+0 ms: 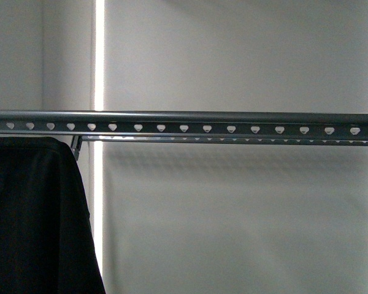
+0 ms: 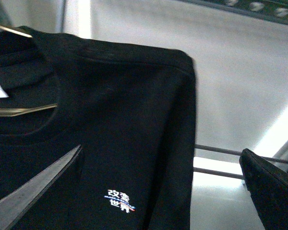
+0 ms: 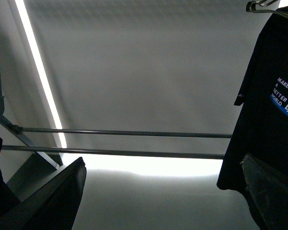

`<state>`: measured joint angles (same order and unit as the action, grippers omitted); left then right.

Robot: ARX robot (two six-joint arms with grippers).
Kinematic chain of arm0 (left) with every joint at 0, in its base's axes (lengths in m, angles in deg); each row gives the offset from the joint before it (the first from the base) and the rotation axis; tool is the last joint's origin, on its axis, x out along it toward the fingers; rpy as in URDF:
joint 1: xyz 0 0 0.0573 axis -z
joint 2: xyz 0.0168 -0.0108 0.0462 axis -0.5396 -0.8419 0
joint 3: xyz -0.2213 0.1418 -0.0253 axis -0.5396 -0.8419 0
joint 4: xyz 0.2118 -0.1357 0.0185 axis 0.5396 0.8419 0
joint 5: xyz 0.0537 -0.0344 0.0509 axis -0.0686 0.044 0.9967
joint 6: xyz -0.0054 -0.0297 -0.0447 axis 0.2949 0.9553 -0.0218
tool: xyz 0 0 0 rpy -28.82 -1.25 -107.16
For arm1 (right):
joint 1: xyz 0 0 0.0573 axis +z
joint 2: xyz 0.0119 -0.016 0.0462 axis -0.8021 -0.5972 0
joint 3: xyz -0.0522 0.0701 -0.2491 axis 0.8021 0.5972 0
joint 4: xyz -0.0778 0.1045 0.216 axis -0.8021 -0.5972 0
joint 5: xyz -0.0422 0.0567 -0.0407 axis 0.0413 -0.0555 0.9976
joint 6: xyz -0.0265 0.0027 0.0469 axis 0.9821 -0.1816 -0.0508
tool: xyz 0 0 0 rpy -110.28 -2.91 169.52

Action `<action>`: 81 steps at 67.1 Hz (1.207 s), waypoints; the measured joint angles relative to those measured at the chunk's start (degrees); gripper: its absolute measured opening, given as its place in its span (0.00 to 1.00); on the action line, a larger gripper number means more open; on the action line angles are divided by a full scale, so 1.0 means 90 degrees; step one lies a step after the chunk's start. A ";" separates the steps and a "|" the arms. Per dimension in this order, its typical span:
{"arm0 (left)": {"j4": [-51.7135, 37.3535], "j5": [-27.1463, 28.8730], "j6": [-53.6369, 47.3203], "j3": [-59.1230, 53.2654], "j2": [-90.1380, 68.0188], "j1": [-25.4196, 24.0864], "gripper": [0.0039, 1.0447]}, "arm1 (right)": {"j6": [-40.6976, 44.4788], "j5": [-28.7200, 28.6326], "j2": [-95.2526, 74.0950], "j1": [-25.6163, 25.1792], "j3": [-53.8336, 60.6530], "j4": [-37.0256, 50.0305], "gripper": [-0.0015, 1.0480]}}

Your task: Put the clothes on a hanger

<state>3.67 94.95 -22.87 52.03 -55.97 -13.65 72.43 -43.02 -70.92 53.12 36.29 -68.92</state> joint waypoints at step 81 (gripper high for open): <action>0.5566 0.2038 0.6547 0.6101 -0.5183 -0.0517 0.94 | 0.0000 0.0000 0.0000 0.0000 0.0000 0.0000 0.93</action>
<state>53.77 113.28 36.06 106.93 -102.61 -18.30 72.43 -43.02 -70.92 53.12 36.29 -68.92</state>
